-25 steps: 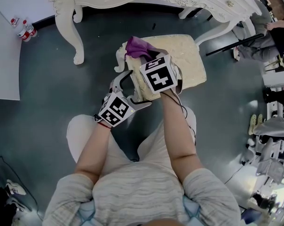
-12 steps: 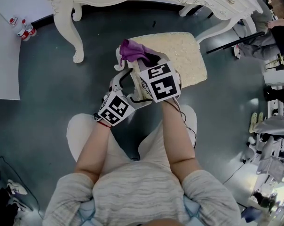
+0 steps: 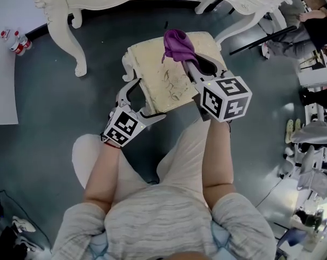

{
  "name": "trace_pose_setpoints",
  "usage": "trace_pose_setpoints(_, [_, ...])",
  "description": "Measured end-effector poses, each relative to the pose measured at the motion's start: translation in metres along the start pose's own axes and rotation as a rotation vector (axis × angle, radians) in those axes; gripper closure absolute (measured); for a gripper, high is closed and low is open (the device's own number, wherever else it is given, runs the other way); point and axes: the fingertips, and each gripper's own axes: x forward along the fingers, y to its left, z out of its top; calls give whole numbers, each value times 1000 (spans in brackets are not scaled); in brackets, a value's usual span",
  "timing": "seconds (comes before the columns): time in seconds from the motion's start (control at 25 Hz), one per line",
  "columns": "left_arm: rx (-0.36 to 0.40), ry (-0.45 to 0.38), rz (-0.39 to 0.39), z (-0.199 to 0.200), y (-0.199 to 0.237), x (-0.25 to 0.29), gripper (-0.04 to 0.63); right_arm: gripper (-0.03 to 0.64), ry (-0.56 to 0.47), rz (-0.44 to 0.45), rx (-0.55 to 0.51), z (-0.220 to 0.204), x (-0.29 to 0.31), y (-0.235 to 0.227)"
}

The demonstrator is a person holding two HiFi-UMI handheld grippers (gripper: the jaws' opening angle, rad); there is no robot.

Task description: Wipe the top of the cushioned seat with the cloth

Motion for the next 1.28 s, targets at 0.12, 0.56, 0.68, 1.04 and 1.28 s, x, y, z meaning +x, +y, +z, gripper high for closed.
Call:
trace_pose_setpoints(0.12, [-1, 3, 0, 0, 0, 0, 3, 563, -10, -54, 34, -3, -14, -34])
trace_pose_setpoints(0.56, [-1, 9, 7, 0, -1, 2, 3, 563, 31, -226, 36, -27, -36, -122])
trace_pose_setpoints(0.68, [-1, 9, 7, 0, -1, 2, 3, 563, 65, -273, 38, -36, -37, -141])
trace_pose_setpoints(1.04, [1, 9, 11, 0, -1, 2, 3, 563, 208, -385, 36, -73, -23, -188])
trace_pose_setpoints(1.28, [-1, 7, 10, 1, -1, 2, 3, 563, 299, -430, 41, -94, -14, -205])
